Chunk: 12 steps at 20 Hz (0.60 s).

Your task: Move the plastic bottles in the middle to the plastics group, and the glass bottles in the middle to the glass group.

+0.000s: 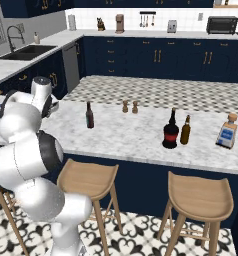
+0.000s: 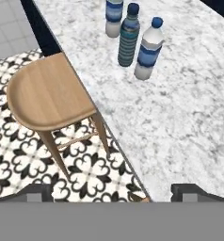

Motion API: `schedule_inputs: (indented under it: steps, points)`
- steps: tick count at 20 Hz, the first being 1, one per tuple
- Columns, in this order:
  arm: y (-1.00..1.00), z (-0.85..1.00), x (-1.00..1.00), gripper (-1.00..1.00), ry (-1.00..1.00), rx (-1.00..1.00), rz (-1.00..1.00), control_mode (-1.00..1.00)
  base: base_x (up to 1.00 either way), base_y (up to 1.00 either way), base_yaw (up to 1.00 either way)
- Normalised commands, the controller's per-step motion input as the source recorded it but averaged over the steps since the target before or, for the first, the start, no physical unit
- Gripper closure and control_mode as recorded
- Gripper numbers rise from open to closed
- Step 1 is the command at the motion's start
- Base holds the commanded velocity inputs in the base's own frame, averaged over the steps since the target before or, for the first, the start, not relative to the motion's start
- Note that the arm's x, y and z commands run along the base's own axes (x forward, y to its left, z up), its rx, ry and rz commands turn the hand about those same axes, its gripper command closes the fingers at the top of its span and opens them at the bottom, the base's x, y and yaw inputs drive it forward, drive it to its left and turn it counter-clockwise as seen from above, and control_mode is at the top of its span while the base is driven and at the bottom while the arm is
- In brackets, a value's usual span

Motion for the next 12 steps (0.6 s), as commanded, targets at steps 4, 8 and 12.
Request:
schedule_inputs:
  steps: [4,8,12]
  points:
    - [-0.60,0.22,-0.33,-1.00,0.00,0.00,-0.16,-1.00,0.00,0.00,0.00]
    - [-0.53,0.33,-0.26,-1.00,0.00,0.00,-0.16,-1.00,0.00,0.00,0.00]
    - [-0.46,0.45,0.04,-1.00,0.07,0.00,-0.19,-1.00,0.00,0.00,0.00]
